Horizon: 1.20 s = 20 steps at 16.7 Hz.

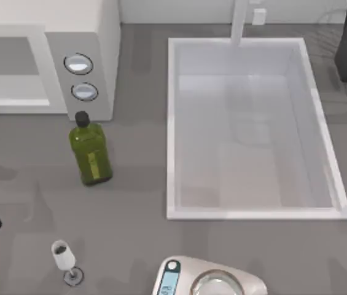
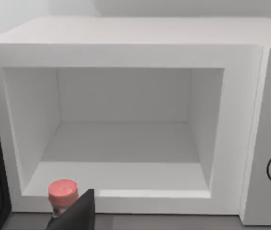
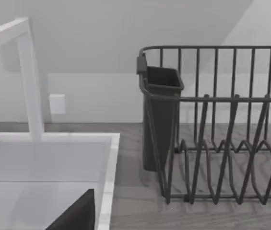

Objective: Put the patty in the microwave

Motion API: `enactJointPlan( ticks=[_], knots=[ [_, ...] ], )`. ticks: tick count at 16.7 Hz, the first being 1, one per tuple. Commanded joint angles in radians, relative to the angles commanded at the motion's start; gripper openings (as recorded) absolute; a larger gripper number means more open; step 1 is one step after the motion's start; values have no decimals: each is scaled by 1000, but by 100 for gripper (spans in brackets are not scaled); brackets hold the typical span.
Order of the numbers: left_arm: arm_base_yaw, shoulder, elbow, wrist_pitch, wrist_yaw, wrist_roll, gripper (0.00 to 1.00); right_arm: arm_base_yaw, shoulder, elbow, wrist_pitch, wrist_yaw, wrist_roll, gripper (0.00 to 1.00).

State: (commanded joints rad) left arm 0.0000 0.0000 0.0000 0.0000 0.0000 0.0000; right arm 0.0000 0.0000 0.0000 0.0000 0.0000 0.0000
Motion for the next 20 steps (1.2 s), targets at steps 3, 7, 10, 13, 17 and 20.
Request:
enactJointPlan(
  ticks=[3,7,10,13,17,20],
  knots=[
    [2,13,11,-12,0,9,100,0,0,0,0,0,0,100],
    [23,163,119,-146,0,101,100,0,0,0,0,0,0,100],
    [47,375,240,-307,0,203,100,0,0,0,0,0,0,100],
    [71,635,366,-486,0,308,100,0,0,0,0,0,0,100],
    [101,980,532,-723,0,443,100,0,0,0,0,0,0,100],
    [121,1180,634,-867,0,528,100,0,0,0,0,0,0,100]
  ],
)
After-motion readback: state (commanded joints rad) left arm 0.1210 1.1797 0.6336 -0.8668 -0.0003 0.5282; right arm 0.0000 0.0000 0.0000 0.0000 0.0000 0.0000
